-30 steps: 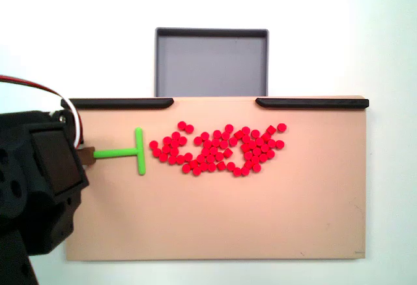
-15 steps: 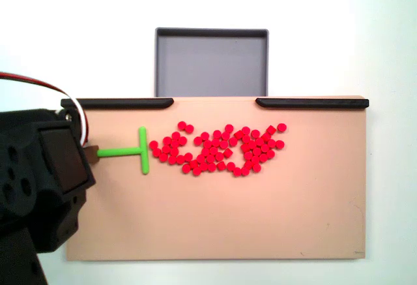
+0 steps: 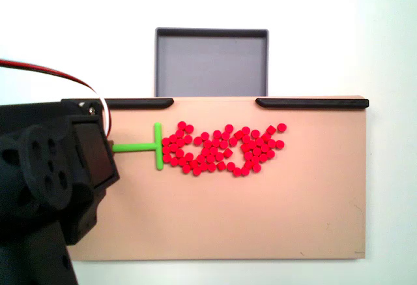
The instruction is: Gather the left side granules
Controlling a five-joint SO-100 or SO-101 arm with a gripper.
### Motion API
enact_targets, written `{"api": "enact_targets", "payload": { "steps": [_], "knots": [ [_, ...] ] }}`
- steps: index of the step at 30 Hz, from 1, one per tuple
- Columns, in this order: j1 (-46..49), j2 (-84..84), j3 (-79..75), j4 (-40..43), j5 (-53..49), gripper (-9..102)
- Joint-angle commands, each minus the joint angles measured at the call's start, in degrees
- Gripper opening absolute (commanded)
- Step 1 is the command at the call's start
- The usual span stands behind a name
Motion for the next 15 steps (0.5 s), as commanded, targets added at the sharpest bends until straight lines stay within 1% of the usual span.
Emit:
{"api": "enact_targets", "payload": {
  "steps": [1,15],
  "knots": [
    [0.8,1.0,-0.3,0.4,-0.4,0],
    [2.5,0.9,0.0,0.5,-1.1,0]
  ]
}}
